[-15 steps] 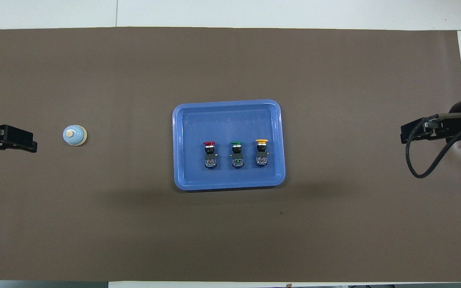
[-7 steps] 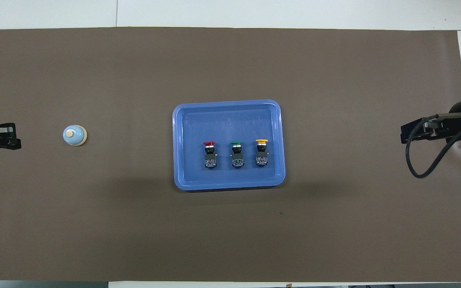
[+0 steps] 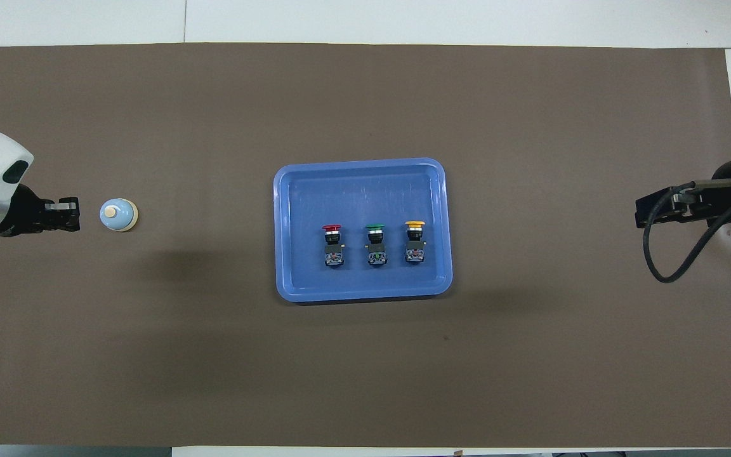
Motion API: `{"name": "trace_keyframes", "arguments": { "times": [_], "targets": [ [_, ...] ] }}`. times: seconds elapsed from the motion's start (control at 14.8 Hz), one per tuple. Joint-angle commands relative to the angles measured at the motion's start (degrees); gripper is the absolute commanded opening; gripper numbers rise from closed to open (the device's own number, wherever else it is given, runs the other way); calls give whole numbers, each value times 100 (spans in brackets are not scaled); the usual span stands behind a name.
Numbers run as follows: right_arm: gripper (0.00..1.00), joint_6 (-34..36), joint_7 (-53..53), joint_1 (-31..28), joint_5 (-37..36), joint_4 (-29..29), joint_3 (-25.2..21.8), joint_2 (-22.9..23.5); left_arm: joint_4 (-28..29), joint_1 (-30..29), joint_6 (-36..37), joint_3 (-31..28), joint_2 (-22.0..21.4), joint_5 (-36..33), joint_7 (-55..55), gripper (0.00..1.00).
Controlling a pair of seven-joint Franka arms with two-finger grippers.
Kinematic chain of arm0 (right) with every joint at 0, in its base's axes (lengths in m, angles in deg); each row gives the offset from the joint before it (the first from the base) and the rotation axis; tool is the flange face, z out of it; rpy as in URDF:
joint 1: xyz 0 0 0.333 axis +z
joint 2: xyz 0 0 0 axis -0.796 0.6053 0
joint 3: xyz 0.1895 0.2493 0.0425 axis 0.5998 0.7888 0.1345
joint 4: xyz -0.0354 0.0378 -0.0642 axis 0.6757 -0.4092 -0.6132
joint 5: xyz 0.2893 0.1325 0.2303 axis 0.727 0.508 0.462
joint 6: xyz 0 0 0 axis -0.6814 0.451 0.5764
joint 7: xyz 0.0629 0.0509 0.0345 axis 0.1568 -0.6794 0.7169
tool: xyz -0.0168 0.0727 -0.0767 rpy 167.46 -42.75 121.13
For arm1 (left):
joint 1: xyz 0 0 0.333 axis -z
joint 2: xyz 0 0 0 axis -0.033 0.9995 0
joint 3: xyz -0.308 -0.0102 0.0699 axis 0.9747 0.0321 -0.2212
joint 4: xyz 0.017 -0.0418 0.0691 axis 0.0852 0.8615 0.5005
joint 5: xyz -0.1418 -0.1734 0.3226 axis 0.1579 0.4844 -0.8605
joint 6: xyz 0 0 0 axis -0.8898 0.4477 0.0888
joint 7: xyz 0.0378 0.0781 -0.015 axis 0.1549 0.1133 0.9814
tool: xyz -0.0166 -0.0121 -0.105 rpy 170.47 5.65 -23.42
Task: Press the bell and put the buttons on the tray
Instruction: 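Move the left gripper over the bell and press it again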
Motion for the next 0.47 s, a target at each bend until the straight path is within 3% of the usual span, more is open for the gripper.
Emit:
{"name": "trace_keyframes", "arguments": {
  "times": [0.0,0.4],
  "targets": [
    [100,16,-42,-72,-7,-94,59,-110,-29,-138,-193,31,106,-32,-255,0],
    [100,16,-42,-72,-7,-94,59,-110,-451,-147,-176,40,835,29,-255,0]
  ]
}}
